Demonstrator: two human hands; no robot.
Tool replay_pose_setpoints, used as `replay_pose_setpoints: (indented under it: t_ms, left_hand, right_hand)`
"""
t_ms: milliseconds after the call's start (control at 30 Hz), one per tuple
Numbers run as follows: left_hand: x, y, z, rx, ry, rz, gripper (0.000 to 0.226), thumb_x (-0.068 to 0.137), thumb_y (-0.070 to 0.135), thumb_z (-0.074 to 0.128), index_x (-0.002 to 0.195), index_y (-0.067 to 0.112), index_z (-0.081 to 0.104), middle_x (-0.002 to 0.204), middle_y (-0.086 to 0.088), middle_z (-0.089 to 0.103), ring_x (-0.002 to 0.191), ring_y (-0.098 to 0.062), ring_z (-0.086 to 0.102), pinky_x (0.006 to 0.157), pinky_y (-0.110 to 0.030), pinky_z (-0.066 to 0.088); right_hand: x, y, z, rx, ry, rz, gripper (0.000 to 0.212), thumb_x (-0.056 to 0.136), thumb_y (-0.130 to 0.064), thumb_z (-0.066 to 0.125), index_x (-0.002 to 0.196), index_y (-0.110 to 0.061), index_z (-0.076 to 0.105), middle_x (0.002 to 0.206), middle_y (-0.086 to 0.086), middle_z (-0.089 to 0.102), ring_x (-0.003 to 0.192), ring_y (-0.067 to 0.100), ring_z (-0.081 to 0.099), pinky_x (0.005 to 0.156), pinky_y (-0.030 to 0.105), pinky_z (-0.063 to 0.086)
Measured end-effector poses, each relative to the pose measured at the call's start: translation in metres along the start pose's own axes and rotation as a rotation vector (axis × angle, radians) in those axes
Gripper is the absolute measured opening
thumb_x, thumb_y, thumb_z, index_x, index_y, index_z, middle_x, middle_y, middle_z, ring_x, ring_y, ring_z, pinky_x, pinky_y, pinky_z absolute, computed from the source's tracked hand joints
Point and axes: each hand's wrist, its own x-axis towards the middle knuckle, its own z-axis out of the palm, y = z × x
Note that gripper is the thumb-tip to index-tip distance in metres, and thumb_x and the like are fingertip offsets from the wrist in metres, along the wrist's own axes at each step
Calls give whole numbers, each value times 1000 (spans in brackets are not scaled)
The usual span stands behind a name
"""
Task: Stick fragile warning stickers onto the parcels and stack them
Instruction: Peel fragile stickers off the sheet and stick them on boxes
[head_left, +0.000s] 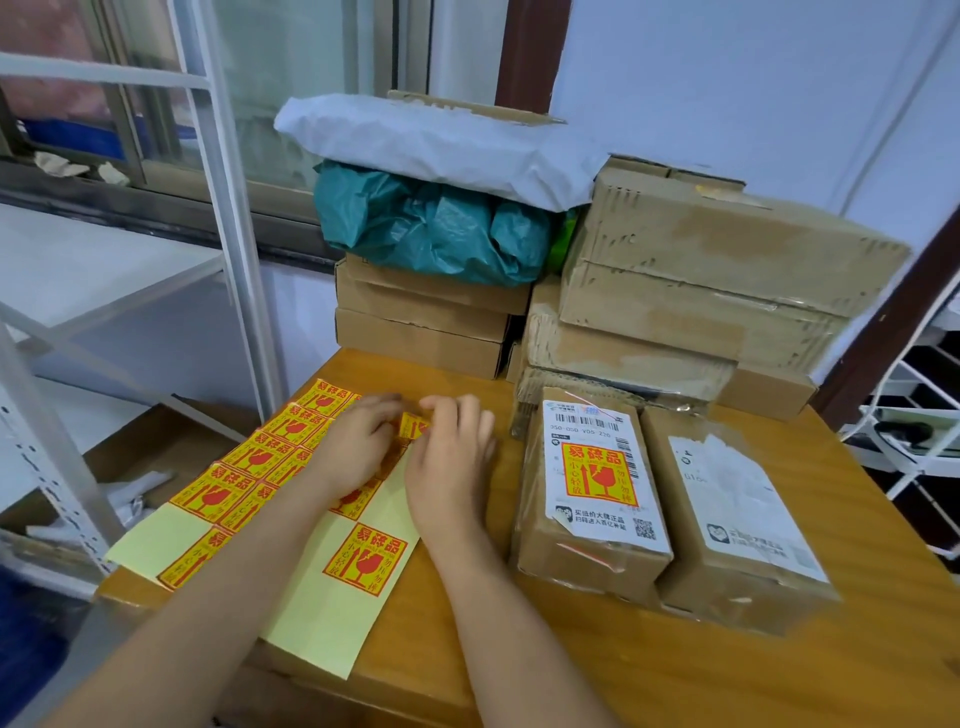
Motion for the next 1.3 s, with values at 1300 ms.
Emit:
replay_pose_setpoints:
  t_ms: [1300]
  left_hand:
    - [-52, 246, -15, -727, -95, 76, 32, 99, 28, 45, 87, 22, 74, 91, 3, 74, 96, -16, 65, 102, -47, 41]
  right_hand:
    - [47, 50, -254, 192, -48, 43, 3, 93, -22, 56, 91, -21, 57, 101, -10, 47, 105, 6, 34, 90, 21, 29]
